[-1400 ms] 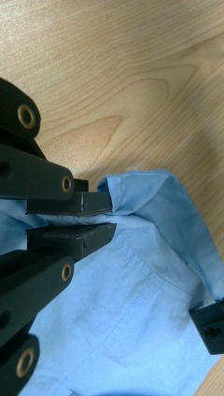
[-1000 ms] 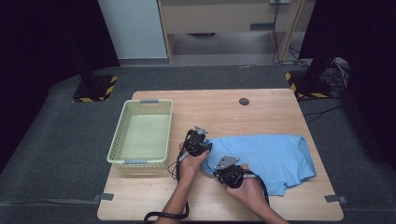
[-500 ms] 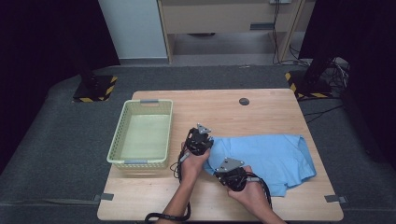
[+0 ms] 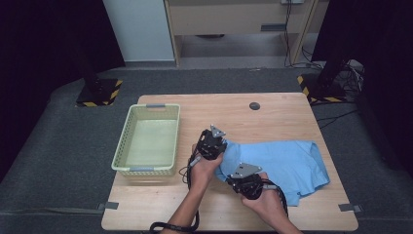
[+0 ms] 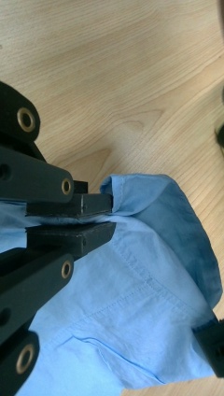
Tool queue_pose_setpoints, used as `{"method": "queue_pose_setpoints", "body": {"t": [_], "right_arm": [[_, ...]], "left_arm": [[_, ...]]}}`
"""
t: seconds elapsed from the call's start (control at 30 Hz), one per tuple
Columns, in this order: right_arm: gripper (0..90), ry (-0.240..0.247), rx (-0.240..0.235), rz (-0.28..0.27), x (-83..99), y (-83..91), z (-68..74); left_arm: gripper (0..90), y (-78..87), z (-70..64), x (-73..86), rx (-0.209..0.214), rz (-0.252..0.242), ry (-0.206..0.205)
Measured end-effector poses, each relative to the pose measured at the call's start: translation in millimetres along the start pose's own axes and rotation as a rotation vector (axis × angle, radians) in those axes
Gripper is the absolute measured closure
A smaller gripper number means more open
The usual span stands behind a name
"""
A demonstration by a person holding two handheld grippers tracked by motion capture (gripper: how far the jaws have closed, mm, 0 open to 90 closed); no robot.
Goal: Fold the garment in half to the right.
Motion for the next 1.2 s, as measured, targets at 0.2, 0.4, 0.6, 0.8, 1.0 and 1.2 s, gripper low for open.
{"method": "queue_pose_setpoints", "body": {"t": [0.2, 0.4, 0.6, 0.8, 1.0, 1.2], "right_arm": [[86.0, 0.02, 0.008, -0.001, -2.6, 2.5, 4.2], [86.0, 0.012, -0.006, -0.017, -8.9, 3.4, 11.6], [86.0, 0.029, -0.011, -0.022, -19.3, 5.4, 21.8], [86.0, 0.037, -0.015, -0.031, -27.6, 7.9, 28.7], [86.0, 0.044, -0.019, -0.035, -33.3, 9.3, 34.3], [86.1, 0.046, -0.026, -0.043, -40.7, 9.8, 38.5]], "left_arm": [[84.2, 7.9, 0.7, -0.7, 0.004, -0.008, -0.003], [84.3, 18.1, 6.4, 0.5, -0.001, -0.002, -0.011], [84.3, 29.5, 10.1, -4.0, -0.001, -0.006, -0.018], [84.3, 37.6, 13.3, -7.8, -0.007, -0.001, -0.029], [84.2, 43.5, 15.9, -7.6, -0.013, -0.005, -0.031], [84.2, 51.9, 21.4, -9.1, -0.03, -0.002, -0.033]]}}
Point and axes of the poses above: each handheld gripper's, and its own axes: y roughly backward along the jaws, x roughly out of its underside, z roughly to its left, the point moved 6 cm from there along -y, roughly forward along the jaws, and after that the axes turned 13 degrees about -y, right-handed, at the moved point
